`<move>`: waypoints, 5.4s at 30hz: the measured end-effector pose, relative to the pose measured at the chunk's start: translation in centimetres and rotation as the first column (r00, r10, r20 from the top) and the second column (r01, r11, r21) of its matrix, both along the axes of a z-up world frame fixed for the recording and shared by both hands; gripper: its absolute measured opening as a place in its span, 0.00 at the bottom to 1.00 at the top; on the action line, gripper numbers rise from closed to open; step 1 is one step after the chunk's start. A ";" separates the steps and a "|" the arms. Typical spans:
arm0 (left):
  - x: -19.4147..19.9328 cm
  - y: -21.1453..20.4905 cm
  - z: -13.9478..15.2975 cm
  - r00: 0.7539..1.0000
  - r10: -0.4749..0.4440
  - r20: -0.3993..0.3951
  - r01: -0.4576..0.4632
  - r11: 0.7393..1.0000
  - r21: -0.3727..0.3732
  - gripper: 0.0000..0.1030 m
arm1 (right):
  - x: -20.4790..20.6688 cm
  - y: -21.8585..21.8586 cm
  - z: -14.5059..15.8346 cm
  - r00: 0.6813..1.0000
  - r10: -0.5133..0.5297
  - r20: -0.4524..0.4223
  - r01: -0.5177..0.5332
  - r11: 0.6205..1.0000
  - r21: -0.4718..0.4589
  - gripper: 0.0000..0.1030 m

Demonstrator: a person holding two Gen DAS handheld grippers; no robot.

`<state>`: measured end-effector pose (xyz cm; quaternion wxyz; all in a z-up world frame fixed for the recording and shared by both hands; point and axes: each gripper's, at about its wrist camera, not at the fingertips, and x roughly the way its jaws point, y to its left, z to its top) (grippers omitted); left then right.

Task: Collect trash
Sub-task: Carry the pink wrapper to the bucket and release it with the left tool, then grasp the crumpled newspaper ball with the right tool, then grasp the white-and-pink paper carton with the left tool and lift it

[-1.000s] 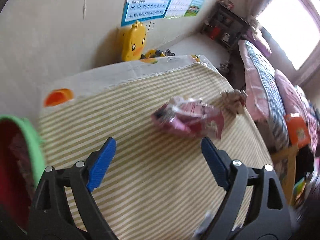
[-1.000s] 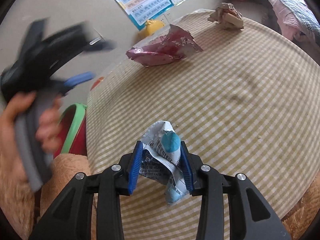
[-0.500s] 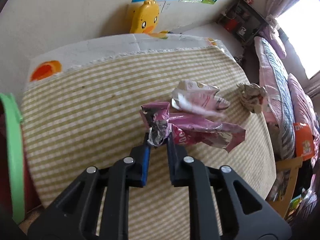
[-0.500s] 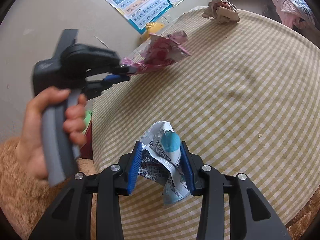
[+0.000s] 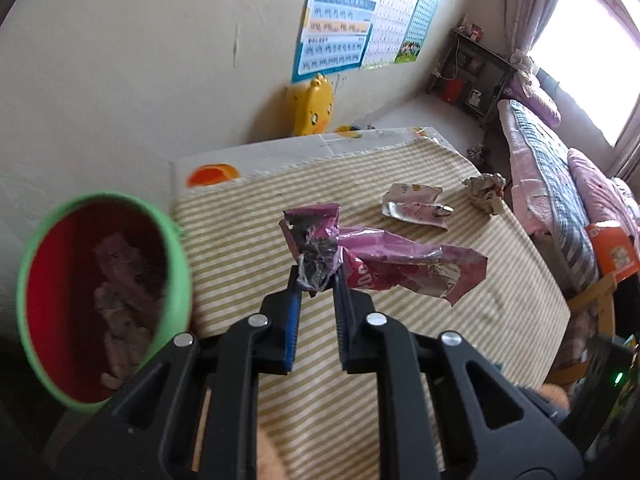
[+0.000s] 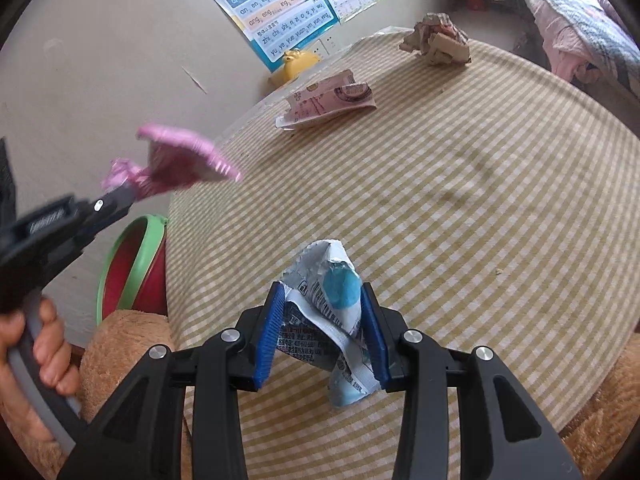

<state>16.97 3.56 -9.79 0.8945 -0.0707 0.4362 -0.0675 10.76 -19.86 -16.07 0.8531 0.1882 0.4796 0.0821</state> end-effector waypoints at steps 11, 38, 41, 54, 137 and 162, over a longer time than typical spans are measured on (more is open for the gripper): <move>-3.6 3.0 3.0 0.994 0.030 0.102 -0.031 0.999 0.008 0.14 | -1.5 2.1 3.4 0.998 0.026 0.058 -0.022 0.997 -0.073 0.35; -5.3 12.0 3.1 0.957 0.238 0.164 -0.258 0.960 0.111 0.15 | 1.8 10.0 8.0 0.977 0.181 0.115 -0.171 0.981 -0.090 0.35; -5.4 13.7 2.5 0.947 0.281 0.156 -0.301 0.945 0.128 0.15 | 3.0 12.6 8.2 0.965 0.237 0.110 -0.231 0.971 -0.064 0.36; -6.3 21.0 -1.7 0.867 0.496 0.048 -0.496 0.848 0.189 0.16 | 6.9 25.5 6.5 0.880 0.469 0.072 -0.470 0.883 -0.007 0.40; 18.8 -17.8 -8.1 0.802 -0.499 -0.329 0.579 0.785 0.221 0.20 | 0.2 -13.7 -2.9 0.964 -0.264 -0.004 0.258 0.939 0.228 0.50; -1.8 -5.0 2.9 0.980 -0.196 -0.047 0.192 0.978 -0.078 0.18 | -0.2 -10.2 -1.9 0.971 -0.237 0.003 0.237 0.970 -0.046 0.52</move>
